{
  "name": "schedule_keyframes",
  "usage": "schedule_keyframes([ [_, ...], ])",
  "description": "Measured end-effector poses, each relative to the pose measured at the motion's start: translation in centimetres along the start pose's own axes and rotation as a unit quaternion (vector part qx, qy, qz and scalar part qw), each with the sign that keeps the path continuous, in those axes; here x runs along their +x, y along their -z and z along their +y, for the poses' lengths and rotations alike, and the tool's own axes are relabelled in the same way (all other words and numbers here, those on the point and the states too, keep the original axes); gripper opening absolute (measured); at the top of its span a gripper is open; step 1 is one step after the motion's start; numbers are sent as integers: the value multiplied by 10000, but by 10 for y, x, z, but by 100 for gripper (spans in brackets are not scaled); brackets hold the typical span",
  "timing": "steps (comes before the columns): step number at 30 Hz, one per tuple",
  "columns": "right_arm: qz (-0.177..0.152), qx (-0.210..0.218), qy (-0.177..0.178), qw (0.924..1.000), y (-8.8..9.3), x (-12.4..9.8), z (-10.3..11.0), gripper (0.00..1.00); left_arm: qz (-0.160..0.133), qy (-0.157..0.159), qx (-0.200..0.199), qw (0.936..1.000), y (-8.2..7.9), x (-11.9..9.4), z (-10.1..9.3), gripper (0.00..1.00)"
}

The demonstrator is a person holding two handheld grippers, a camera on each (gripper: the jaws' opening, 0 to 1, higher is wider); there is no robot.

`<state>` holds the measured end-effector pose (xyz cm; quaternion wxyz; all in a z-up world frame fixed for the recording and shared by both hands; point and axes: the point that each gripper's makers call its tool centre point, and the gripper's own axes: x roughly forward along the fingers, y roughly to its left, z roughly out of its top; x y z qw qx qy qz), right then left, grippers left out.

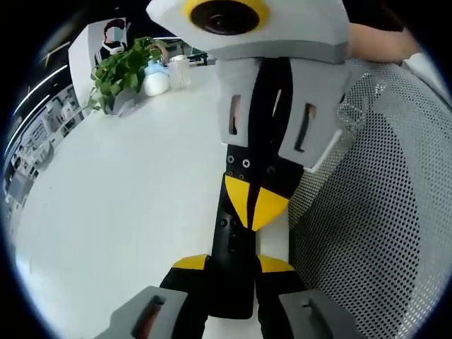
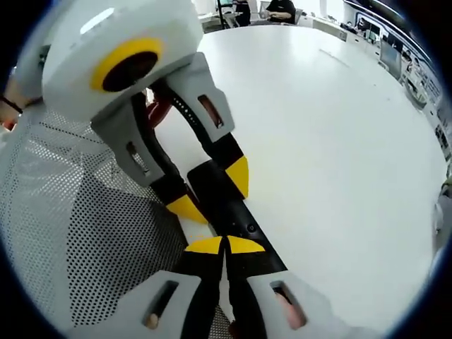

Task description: Press the specified remote control buttons in sequence, fully releasing each button before pressing the next.

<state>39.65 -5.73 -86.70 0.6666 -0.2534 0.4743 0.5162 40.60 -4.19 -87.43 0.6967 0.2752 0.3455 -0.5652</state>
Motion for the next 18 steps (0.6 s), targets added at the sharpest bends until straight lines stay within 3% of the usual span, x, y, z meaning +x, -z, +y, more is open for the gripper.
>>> schedule_keyframes([
  [5, 36, -134, 39, 9999, 0, 2, 0, 0, 3, 4, -8, 10000, 0, 0, 0, 25],
  [18, -4, 5, -25, 10000, 1, 2, -1, 0, -4, 2, -15, 10000, 0, 0, 0, 25],
])
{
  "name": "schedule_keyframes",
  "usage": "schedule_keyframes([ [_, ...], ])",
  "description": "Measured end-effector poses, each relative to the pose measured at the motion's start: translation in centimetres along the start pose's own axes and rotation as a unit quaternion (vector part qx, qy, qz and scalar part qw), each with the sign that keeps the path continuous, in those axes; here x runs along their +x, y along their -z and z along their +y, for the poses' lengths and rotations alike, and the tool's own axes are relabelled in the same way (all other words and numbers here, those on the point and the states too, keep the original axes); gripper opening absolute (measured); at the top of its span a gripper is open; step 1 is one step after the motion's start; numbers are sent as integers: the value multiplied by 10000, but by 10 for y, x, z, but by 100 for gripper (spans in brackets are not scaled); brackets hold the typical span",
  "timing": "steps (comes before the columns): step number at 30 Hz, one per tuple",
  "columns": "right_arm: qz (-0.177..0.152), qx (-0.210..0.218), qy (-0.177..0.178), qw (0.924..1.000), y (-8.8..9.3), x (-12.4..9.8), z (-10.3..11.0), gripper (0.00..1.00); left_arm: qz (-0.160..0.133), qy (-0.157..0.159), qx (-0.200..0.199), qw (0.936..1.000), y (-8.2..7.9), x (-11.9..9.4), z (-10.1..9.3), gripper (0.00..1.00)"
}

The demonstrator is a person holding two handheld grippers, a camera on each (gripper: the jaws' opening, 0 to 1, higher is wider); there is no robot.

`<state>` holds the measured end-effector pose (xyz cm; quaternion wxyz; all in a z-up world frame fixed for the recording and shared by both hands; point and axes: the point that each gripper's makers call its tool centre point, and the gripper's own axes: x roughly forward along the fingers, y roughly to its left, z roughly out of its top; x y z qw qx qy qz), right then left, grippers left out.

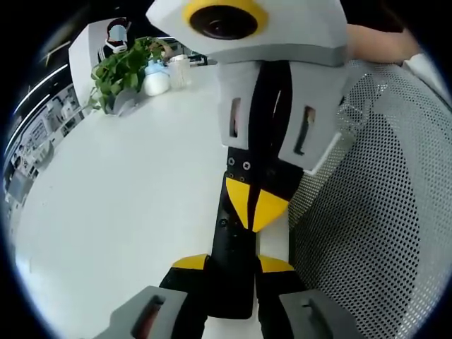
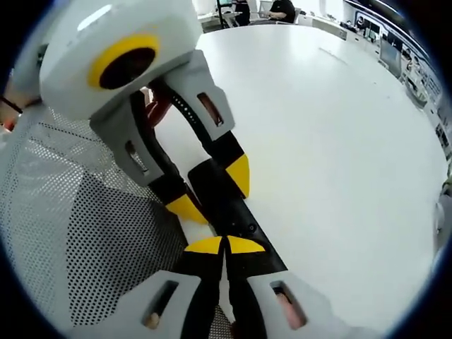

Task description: Press the specified remote control buttons in sequence, fully releasing each button before pressing the next.

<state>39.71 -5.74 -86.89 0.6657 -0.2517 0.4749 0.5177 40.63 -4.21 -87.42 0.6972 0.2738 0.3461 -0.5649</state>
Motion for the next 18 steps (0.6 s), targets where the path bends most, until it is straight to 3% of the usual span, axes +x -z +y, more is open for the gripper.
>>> schedule_keyframes([
  [7, 5, 180, -7, 9998, 0, 0, 0, 0, -8, -4, -12, 10000, 0, 0, 0, 25],
  [18, 90, 53, 48, 9999, 0, 0, 0, 0, -107, -4, -23, 9999, 0, 0, 0, 25],
])
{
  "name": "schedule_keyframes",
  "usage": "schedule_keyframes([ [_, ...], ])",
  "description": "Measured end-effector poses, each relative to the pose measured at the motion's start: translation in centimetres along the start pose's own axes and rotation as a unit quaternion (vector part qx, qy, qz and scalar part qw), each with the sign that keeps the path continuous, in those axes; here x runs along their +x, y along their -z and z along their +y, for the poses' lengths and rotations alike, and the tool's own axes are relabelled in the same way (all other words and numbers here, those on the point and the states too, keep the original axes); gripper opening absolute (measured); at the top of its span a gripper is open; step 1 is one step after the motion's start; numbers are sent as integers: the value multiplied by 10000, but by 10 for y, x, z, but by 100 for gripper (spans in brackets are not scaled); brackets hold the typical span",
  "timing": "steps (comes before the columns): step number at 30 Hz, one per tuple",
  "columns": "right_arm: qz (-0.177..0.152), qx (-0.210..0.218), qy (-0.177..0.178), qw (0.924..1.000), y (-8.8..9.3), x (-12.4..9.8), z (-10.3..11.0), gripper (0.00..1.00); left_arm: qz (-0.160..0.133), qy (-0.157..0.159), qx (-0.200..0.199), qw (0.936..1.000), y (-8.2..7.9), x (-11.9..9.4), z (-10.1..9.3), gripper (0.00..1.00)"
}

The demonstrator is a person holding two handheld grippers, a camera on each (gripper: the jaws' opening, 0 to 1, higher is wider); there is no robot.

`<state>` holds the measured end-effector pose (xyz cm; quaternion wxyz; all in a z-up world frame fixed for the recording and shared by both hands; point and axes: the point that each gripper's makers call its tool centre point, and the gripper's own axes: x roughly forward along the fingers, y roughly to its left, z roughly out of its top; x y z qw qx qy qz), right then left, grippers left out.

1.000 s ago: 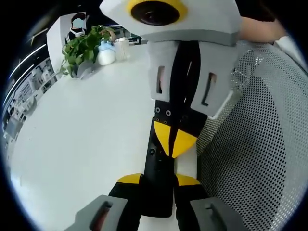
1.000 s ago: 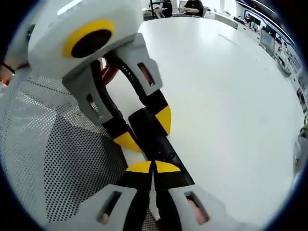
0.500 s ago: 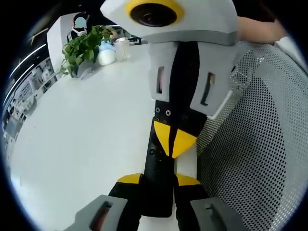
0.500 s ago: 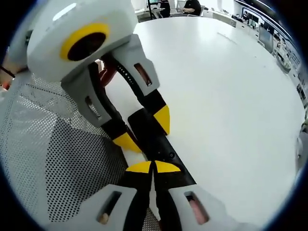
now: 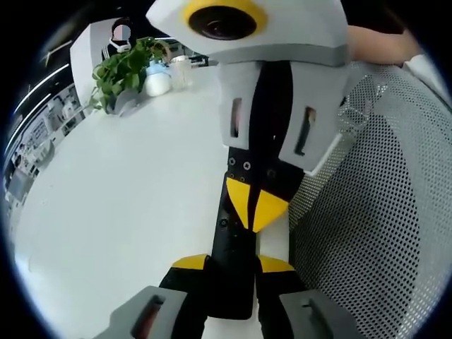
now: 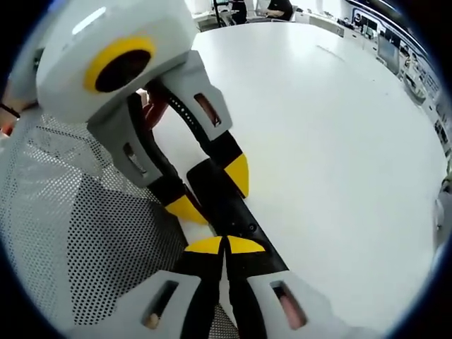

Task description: Press the specified remote control buttons in sequence, fully releasing each button before pressing the next.

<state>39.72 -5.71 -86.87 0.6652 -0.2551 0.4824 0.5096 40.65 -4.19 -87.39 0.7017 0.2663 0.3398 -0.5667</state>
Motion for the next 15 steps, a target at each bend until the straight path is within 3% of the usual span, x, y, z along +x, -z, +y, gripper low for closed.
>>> schedule_keyframes([
  [15, 31, -28, -22, 10000, 0, 0, 0, 0, -122, 12, -11, 9999, -1, 0, 0, 25],
])
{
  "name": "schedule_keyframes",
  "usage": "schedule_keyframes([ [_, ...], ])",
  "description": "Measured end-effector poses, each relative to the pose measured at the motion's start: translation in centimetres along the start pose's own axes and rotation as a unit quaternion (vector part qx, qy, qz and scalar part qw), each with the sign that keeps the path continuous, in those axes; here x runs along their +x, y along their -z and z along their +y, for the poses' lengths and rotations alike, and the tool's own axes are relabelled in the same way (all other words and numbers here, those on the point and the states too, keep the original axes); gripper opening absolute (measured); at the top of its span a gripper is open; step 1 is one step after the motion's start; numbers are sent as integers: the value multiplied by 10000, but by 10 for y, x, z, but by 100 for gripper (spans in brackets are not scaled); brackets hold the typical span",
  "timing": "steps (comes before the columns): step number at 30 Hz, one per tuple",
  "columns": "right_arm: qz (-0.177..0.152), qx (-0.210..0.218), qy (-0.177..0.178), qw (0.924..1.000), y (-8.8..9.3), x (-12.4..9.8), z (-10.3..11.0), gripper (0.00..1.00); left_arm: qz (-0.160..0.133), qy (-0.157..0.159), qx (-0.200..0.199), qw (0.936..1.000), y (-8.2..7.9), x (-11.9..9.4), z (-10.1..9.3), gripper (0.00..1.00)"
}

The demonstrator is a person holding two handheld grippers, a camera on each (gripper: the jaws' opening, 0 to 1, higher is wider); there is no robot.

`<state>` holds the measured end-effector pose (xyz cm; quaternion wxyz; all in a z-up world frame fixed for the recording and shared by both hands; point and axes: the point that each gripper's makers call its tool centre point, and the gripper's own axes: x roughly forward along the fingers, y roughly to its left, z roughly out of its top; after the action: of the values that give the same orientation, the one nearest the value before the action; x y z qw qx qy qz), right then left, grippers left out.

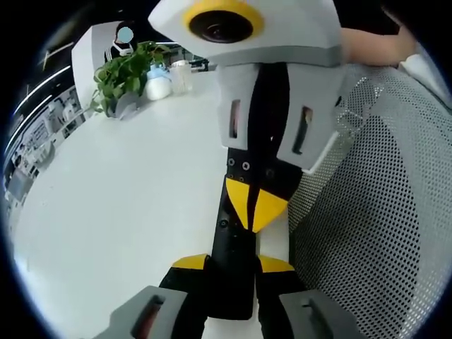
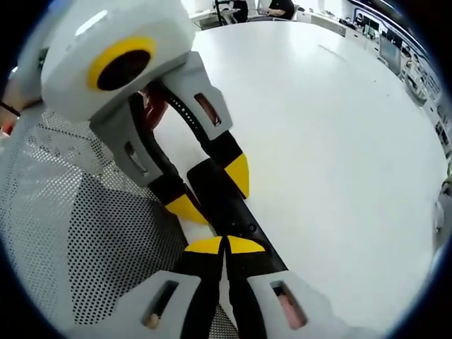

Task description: Press the specified remote control buttons in sequence, fully releasing each button before pressing the next.

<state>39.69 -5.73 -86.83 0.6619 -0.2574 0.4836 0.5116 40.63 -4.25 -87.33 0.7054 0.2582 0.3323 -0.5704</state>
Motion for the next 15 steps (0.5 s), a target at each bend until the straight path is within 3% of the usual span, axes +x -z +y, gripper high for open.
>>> schedule_keyframes([
  [15, -27, 189, -28, 9998, 0, 1, -1, 0, -23, -15, -29, 10000, 0, 0, 0, 25],
])
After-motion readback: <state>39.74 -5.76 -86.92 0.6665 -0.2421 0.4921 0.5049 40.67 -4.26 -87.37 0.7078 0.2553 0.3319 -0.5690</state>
